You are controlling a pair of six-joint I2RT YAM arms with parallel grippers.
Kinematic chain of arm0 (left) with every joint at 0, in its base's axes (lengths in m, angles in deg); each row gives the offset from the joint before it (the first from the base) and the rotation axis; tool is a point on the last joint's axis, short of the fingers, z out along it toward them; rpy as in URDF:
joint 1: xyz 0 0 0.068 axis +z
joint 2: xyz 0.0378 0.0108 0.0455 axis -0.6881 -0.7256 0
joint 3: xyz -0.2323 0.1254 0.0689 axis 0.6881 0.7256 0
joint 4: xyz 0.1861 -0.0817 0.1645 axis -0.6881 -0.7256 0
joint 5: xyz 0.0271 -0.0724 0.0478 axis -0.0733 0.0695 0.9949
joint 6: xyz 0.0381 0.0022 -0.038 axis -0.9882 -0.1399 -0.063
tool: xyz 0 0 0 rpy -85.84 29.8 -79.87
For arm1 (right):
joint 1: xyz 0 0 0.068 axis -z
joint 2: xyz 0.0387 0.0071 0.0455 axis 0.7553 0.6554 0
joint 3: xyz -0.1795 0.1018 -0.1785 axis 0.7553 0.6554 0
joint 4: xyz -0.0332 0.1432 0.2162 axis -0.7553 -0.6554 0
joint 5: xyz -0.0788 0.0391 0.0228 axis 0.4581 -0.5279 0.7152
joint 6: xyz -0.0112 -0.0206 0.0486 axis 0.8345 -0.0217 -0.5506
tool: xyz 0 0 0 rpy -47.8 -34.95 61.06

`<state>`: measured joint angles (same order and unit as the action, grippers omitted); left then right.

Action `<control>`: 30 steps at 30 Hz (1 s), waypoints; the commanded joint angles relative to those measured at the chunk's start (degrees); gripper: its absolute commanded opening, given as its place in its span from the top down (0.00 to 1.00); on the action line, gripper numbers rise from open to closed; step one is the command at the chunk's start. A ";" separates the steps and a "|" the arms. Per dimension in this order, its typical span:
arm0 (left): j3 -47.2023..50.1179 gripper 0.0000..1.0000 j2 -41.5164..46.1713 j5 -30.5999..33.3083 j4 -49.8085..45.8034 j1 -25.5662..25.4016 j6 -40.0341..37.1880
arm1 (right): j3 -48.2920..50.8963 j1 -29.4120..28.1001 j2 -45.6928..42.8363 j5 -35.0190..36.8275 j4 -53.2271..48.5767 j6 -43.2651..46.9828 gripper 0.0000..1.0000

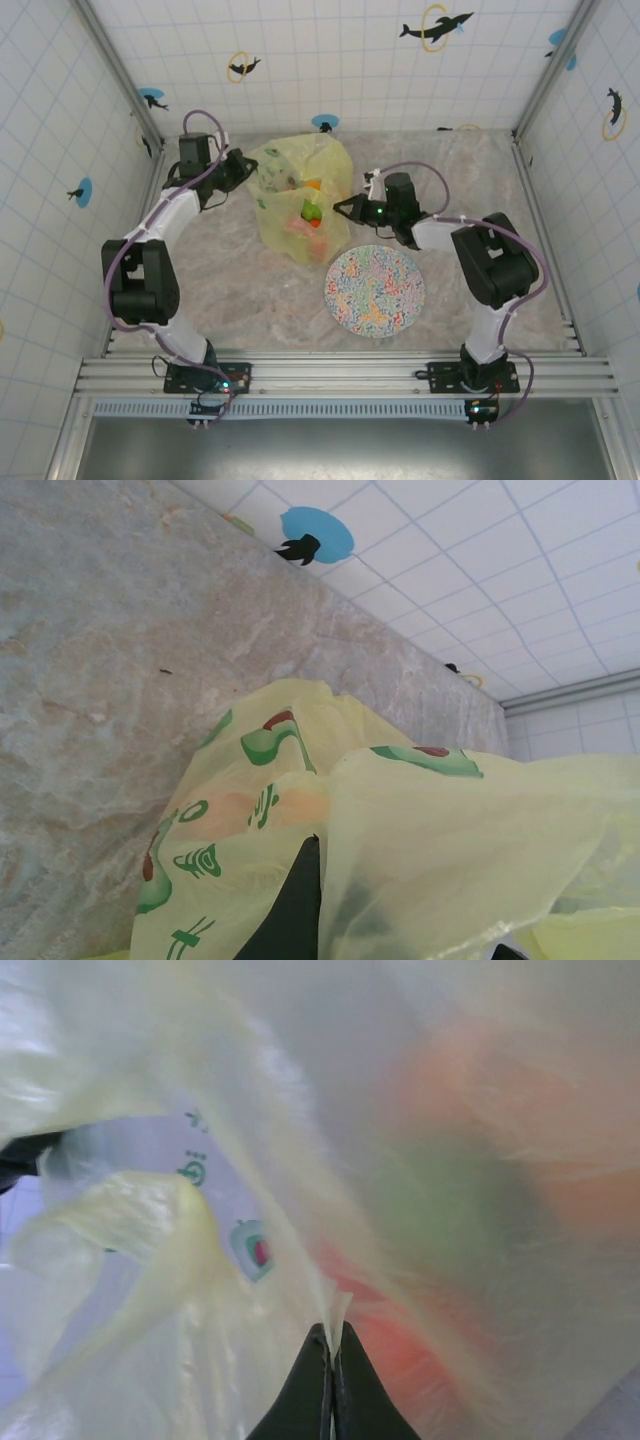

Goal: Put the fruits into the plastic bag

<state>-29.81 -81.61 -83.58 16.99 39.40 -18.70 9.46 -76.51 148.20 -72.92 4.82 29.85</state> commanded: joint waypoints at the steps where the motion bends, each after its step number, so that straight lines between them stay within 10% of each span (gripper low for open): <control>1: 0.95 1.00 3.37 -2.26 1.93 -0.01 2.03 | -0.02 -0.38 -7.64 -0.64 6.33 -3.20 1.00; 11: -0.79 1.00 7.41 -3.50 -1.85 3.08 2.12 | -4.94 -5.67 -17.51 6.93 4.53 -2.99 1.00; 30: 1.45 0.94 2.05 -4.35 -0.03 3.53 3.33 | -8.11 -1.83 -6.01 8.01 -7.64 2.45 0.94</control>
<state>-29.26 -79.77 -86.99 14.28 42.79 -16.66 4.28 -79.25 141.08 -63.85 -0.14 30.04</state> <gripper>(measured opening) 0.052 0.058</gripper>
